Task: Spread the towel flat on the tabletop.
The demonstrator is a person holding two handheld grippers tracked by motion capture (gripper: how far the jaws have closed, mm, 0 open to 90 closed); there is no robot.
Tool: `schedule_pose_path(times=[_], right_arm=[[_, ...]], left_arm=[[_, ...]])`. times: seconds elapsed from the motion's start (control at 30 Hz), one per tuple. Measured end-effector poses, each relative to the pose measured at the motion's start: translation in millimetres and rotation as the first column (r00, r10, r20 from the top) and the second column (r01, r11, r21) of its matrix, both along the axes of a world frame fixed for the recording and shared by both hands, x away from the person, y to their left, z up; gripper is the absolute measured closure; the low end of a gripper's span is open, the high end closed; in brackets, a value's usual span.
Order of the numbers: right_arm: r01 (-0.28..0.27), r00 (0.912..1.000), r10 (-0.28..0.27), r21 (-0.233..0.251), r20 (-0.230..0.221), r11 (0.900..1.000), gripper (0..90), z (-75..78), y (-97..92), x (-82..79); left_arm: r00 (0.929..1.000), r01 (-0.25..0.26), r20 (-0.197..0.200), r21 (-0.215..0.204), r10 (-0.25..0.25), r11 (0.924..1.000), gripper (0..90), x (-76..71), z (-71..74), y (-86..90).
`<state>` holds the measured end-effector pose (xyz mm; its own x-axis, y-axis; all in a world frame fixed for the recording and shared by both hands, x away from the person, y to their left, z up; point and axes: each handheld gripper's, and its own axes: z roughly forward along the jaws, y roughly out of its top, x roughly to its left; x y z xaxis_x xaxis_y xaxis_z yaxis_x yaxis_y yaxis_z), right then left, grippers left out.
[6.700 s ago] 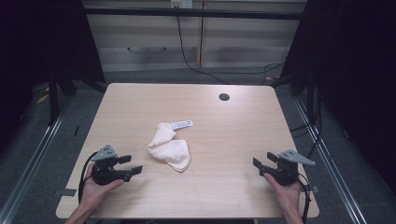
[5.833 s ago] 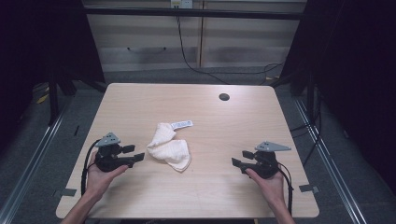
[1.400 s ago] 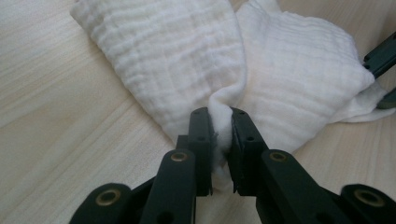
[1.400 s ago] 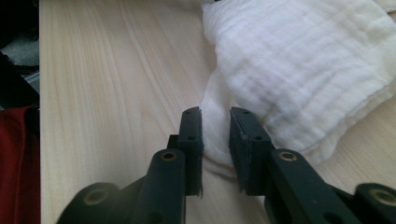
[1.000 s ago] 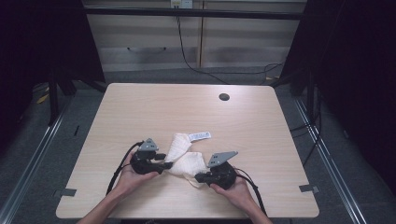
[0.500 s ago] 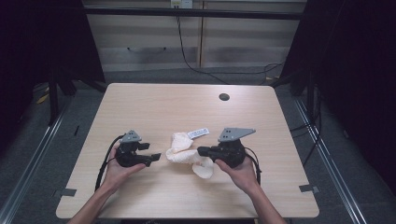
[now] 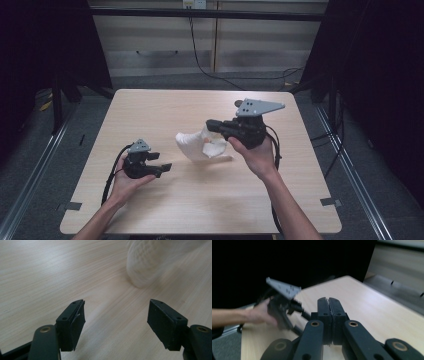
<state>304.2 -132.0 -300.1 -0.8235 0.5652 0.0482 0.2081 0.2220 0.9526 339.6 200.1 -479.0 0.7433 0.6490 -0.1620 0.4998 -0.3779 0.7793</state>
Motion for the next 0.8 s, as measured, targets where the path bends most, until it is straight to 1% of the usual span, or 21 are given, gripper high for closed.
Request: schedule_pose_path(times=[0.03,0.13,0.17,0.2,0.23,0.27,0.33,0.37,0.4,0.43,0.47,0.5,0.53,0.57,0.6,0.63,0.7,0.73,0.8], right_arm=[[0.001,0.9999,-0.001,0.008,0.015,1.0000,88.8,7.3,0.2,0.6],[0.012,0.9986,-0.013,0.030,0.051,0.9995,88.9,24.5,-0.1,2.2],[0.015,0.9983,-0.017,0.035,0.057,0.9993,88.8,28.4,-0.4,2.6],[0.020,0.9978,-0.022,0.029,0.063,0.9994,88.9,29.9,-1.2,3.4],[0.022,0.9981,-0.023,0.027,0.058,0.9994,88.9,27.8,-2.3,4.6],[0.027,0.9985,-0.028,0.024,0.046,0.9994,88.8,23.1,-3.7,5.6],[0.034,0.9993,-0.035,0.010,0.016,0.9994,88.8,8.1,-7.7,7.4],[0.038,0.9992,-0.038,0.004,0.005,0.9993,88.8,1.7,-9.4,7.7],[0.044,0.9990,-0.044,0.001,-0.011,0.9990,88.8,-7.1,-12.0,8.1],[0.046,0.9985,-0.046,0.001,-0.029,0.9989,88.8,-15.7,-14.7,7.8],[0.046,0.9985,-0.046,0.001,-0.029,0.9989,88.8,-15.7,-14.7,7.8],[0.053,0.9968,-0.053,-0.010,-0.060,0.9986,88.8,-34.4,-20.6,5.8],[0.057,0.9959,-0.058,-0.017,-0.070,0.9982,88.8,-40.3,-22.7,4.6],[0.063,0.9940,-0.065,-0.023,-0.088,0.9977,88.8,-49.7,-26.5,3.3],[0.063,0.9940,-0.065,-0.023,-0.088,0.9977,88.8,-49.7,-26.5,3.3],[0.075,0.9910,-0.077,-0.023,-0.110,0.9969,88.8,-62.3,-33.9,1.7],[0.093,0.9878,-0.095,-0.018,-0.124,0.9955,88.8,-72.8,-42.1,-0.7],[0.107,0.9856,-0.109,-0.019,-0.129,0.9941,88.8,-77.5,-46.4,-2.4],[0.134,0.9815,-0.135,-0.016,-0.136,0.9909,88.8,-84.4,-56.2,-4.5]], left_arm=[[1.0000,0.000,0.004,0.004,0.000,1.0000,30.0,0.1,0.8,0.8],[1.0000,-0.004,0.003,-0.002,0.004,1.0000,30.1,-0.1,1.2,0.7],[1.0000,-0.004,0.003,-0.002,0.004,1.0000,30.1,-0.1,1.2,0.7],[1.0000,-0.005,0.003,-0.005,0.005,1.0000,30.2,-0.4,1.2,0.4],[1.0000,-0.003,0.003,-0.006,0.003,1.0000,30.4,-0.7,1.2,0.0],[1.0000,0.000,0.003,-0.005,0.000,1.0000,30.7,-1.0,1.2,-0.4],[1.0000,0.001,0.001,-0.007,-0.001,1.0000,31.3,-1.8,0.7,-2.1],[0.9999,0.015,0.003,0.000,-0.015,0.9999,32.1,-2.5,0.7,-3.2],[0.9999,0.015,0.003,0.000,-0.015,0.9999,32.9,-2.5,0.7,-3.2],[0.9996,0.029,0.007,-0.004,-0.029,0.9996,34.4,-4.4,1.5,-5.4],[0.9996,0.029,0.007,-0.004,-0.029,0.9996,36.1,-4.4,1.5,-5.4],[0.9988,0.046,0.013,-0.007,-0.046,0.9989,37.0,-7.0,3.1,-7.8],[0.9980,0.061,0.019,-0.010,-0.060,0.9981,39.3,-9.2,4.5,-10.3],[0.9980,0.061,0.019,-0.010,-0.060,0.9981,41.2,-9.2,4.5,-10.3],[0.9974,0.069,0.021,-0.012,-0.069,0.9975,41.2,-10.7,5.3,-12.2],[0.9966,0.079,0.026,-0.009,-0.079,0.9968,42.6,-13.0,6.5,-15.8],[0.9936,0.110,0.026,-0.002,-0.110,0.9940,42.8,-18.3,7.4,-24.4],[0.9936,0.110,0.026,-0.002,-0.110,0.9940,42.8,-18.3,7.4,-24.4],[0.9913,0.129,0.023,0.008,-0.129,0.9916,42.6,-22.3,6.7,-31.2]])
